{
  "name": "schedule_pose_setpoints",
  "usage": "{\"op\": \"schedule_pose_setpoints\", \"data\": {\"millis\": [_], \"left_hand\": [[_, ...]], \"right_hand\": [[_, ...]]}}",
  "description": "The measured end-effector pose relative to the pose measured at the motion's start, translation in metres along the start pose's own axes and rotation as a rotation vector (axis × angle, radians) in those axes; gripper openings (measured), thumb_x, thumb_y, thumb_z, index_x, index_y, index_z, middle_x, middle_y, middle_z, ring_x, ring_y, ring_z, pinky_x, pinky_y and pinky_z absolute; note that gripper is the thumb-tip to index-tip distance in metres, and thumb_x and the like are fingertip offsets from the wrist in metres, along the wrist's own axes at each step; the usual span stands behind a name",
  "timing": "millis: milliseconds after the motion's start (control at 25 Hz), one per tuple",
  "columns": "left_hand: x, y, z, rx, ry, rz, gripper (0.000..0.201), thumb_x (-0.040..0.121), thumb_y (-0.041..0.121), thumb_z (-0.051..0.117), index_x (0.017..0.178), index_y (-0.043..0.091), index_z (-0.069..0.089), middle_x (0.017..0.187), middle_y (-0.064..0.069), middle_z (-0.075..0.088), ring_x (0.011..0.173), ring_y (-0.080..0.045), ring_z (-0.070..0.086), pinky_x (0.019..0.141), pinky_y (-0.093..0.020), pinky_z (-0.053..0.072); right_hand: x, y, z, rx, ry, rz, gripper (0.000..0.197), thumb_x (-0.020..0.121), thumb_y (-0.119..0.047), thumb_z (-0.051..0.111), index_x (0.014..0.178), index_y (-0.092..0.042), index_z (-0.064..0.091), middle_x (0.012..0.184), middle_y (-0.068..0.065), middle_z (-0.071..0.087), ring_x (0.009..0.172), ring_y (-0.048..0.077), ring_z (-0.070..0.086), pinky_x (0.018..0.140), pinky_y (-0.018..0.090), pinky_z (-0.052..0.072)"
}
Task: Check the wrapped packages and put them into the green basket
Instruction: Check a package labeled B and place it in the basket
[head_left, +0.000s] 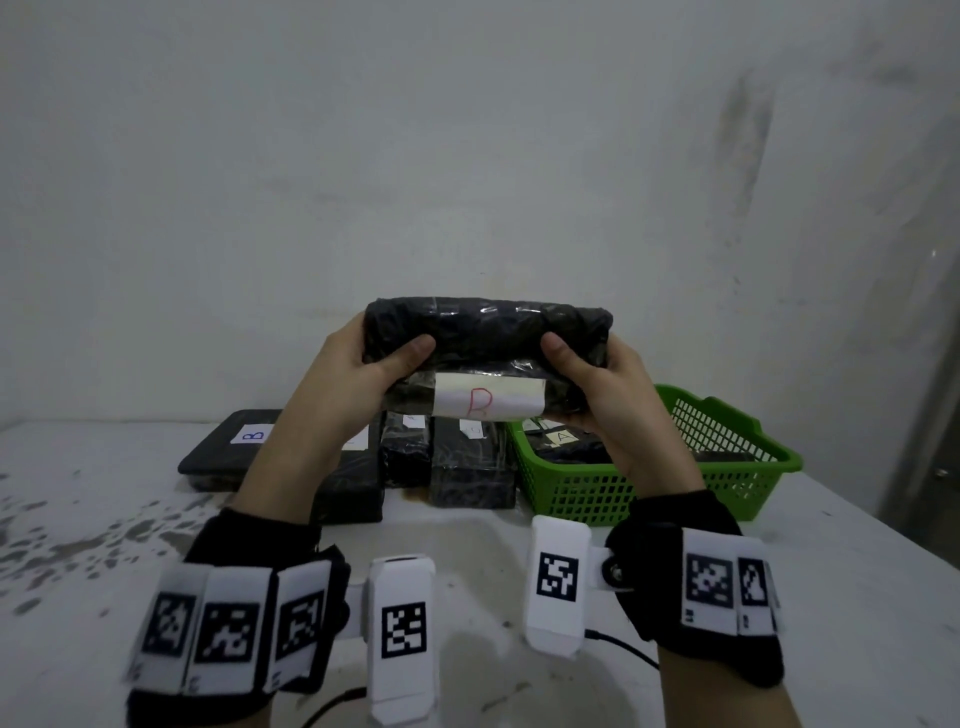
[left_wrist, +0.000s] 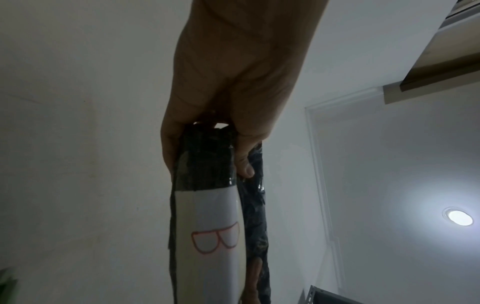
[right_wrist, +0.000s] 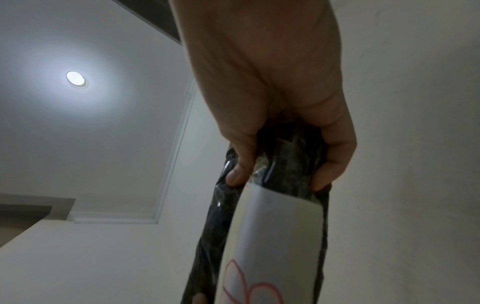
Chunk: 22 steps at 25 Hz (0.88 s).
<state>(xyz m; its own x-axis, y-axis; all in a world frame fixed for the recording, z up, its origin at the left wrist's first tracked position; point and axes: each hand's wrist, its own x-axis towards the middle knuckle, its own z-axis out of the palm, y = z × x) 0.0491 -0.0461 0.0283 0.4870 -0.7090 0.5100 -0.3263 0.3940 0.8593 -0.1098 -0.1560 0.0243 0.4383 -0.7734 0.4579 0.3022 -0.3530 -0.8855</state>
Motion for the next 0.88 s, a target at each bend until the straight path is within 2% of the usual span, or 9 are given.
{"op": "schedule_pose_setpoints", "data": {"millis": [80, 160, 240, 360, 440, 520, 640, 760, 880], "left_hand": [[0.001, -0.001, 0.001, -0.013, 0.007, -0.001, 0.011, 0.087, 0.027, 0.058, 0.096, 0.033, 0.059, 0.105, 0.004, 0.067, 0.103, -0.021, 0.062, 0.097, -0.049, 0.046], [0.001, 0.000, 0.005, -0.006, 0.005, -0.018, 0.026, 0.087, 0.033, 0.057, 0.111, 0.024, 0.054, 0.110, 0.001, 0.064, 0.103, -0.018, 0.061, 0.098, -0.045, 0.046], [0.002, 0.001, 0.008, -0.014, 0.014, -0.044, 0.036, 0.089, 0.030, 0.055, 0.119, 0.015, 0.045, 0.101, 0.001, 0.062, 0.093, -0.012, 0.061, 0.096, -0.040, 0.048], [0.002, 0.004, 0.008, -0.064, 0.017, -0.046, 0.022, 0.094, 0.018, 0.047, 0.114, 0.014, 0.040, 0.087, 0.006, 0.054, 0.075, -0.002, 0.057, 0.080, -0.026, 0.051], [0.000, 0.005, 0.007, -0.075, -0.027, -0.017, 0.015, 0.094, 0.013, 0.045, 0.106, 0.020, 0.048, 0.087, 0.008, 0.059, 0.072, 0.001, 0.061, 0.071, -0.017, 0.052], [-0.003, 0.004, 0.005, -0.058, -0.062, 0.027, 0.023, 0.094, 0.009, 0.046, 0.097, 0.029, 0.055, 0.086, 0.014, 0.064, 0.071, 0.006, 0.064, 0.065, -0.013, 0.052], [-0.003, 0.003, 0.001, -0.060, -0.058, 0.055, 0.024, 0.093, 0.009, 0.048, 0.095, 0.031, 0.057, 0.088, 0.013, 0.064, 0.071, 0.007, 0.064, 0.062, -0.013, 0.052], [0.002, -0.001, 0.003, -0.060, -0.003, 0.021, 0.012, 0.093, 0.016, 0.050, 0.097, 0.026, 0.055, 0.091, 0.007, 0.063, 0.075, -0.001, 0.065, 0.068, -0.020, 0.055], [0.004, -0.008, 0.009, 0.039, 0.151, 0.028, 0.015, 0.091, 0.027, 0.055, 0.099, 0.015, 0.051, 0.087, 0.003, 0.059, 0.083, -0.014, 0.062, 0.080, -0.033, 0.054]], "right_hand": [[0.001, 0.000, 0.002, -0.010, 0.019, -0.002, 0.010, 0.087, -0.027, 0.060, 0.097, -0.023, 0.060, 0.093, -0.002, 0.070, 0.082, 0.012, 0.068, 0.070, 0.034, 0.059], [0.002, 0.001, 0.003, 0.034, 0.007, 0.029, 0.025, 0.087, -0.030, 0.060, 0.109, -0.018, 0.058, 0.100, 0.001, 0.069, 0.088, 0.014, 0.067, 0.073, 0.033, 0.058], [0.004, 0.002, 0.003, 0.114, -0.006, 0.074, 0.031, 0.089, -0.026, 0.058, 0.116, -0.012, 0.053, 0.103, 0.004, 0.067, 0.089, 0.015, 0.065, 0.069, 0.029, 0.055], [0.006, -0.002, -0.001, 0.226, 0.013, 0.098, 0.014, 0.092, -0.013, 0.049, 0.105, -0.011, 0.051, 0.094, 0.005, 0.062, 0.085, 0.016, 0.060, 0.061, 0.025, 0.051], [0.004, -0.004, -0.002, 0.245, -0.010, 0.079, 0.011, 0.091, -0.008, 0.046, 0.099, -0.013, 0.053, 0.091, 0.005, 0.061, 0.083, 0.017, 0.059, 0.061, 0.026, 0.052], [0.002, -0.004, -0.002, 0.223, -0.023, 0.056, 0.016, 0.091, -0.002, 0.046, 0.094, -0.015, 0.056, 0.088, 0.004, 0.063, 0.079, 0.016, 0.060, 0.058, 0.025, 0.053], [0.001, -0.004, -0.003, 0.190, -0.022, 0.044, 0.019, 0.090, 0.000, 0.049, 0.095, -0.016, 0.059, 0.092, 0.005, 0.065, 0.080, 0.015, 0.064, 0.057, 0.026, 0.054], [0.002, -0.004, 0.001, 0.162, 0.057, 0.067, 0.015, 0.090, -0.007, 0.054, 0.103, -0.013, 0.055, 0.093, 0.003, 0.064, 0.081, 0.015, 0.063, 0.062, 0.030, 0.056], [0.002, -0.002, 0.008, 0.046, 0.159, 0.135, 0.043, 0.091, -0.025, 0.057, 0.126, -0.009, 0.039, 0.109, 0.006, 0.058, 0.088, 0.013, 0.059, 0.080, 0.036, 0.055]]}}
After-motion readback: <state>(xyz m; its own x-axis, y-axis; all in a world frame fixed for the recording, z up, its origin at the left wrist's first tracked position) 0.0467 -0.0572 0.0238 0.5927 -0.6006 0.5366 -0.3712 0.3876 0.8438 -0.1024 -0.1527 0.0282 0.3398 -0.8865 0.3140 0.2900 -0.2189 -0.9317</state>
